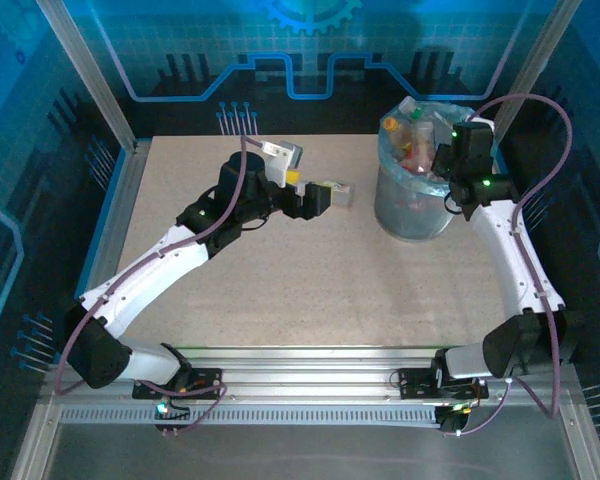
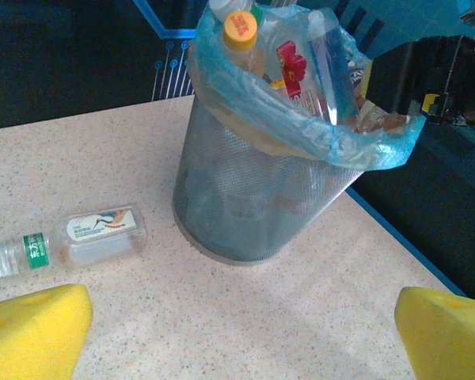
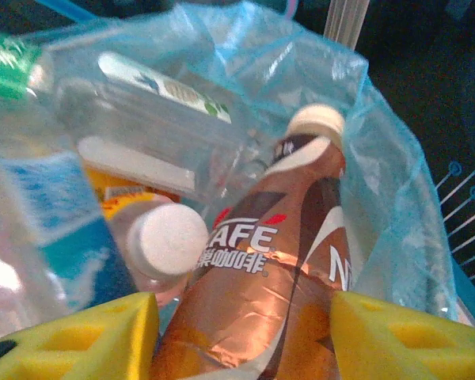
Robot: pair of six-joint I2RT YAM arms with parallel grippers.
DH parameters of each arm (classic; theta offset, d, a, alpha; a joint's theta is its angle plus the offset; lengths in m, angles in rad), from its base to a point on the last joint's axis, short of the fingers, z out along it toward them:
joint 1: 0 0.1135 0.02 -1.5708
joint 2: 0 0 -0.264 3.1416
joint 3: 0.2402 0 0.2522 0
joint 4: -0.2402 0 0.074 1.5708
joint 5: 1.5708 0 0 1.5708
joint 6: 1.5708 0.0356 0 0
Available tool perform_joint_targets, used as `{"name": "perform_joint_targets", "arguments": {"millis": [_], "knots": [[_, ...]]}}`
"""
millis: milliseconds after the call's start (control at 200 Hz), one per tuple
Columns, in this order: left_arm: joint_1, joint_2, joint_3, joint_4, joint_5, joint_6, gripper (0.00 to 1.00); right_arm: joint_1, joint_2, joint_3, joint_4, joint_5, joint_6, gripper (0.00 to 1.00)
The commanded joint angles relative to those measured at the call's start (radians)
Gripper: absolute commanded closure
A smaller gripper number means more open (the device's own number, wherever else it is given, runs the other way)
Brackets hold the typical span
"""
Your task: Put the plastic bottles in the bin
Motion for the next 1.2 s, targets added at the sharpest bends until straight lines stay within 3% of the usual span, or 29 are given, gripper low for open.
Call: {"name": "perform_joint_targets", "arguments": {"millis": [0,130,325,615,730,805,930,1196], "knots": [[0.008,-0.039,-0.014,-0.008,-0.017,0.009,0.01,-0.017,0.03,-0.019,-0.006,-0.058,0.05,0.41],[0.01,-0.046,-0.017,-0.016,-0.014,0.01,0.01,-0.016,0.025,0.004,-0.024,-0.093,0.07,0.38],[0.017,-0.069,-0.028,-0.014,-0.019,0.014,0.01,0.042,-0.047,0.056,-0.029,-0.079,0.078,0.23],[0.049,-0.12,-0.065,-0.01,-0.028,0.016,0.01,0.212,-0.089,0.129,-0.01,0.021,0.04,0.21],[0.063,-0.145,-0.094,-0.012,-0.045,0.019,0.01,0.333,-0.065,0.145,0.078,0.007,-0.033,0.25],[0.074,-0.158,-0.115,-0.016,-0.055,0.015,0.01,0.403,0.025,0.212,0.068,-0.058,-0.093,0.25],[0.092,-0.182,-0.156,-0.022,-0.067,-0.004,0.01,0.471,0.265,0.436,-0.093,-0.166,-0.163,0.2],[0.147,-0.242,-0.262,-0.062,-0.126,-0.05,0.01,0.501,0.833,0.995,-0.412,-0.279,-0.299,0.14]]}}
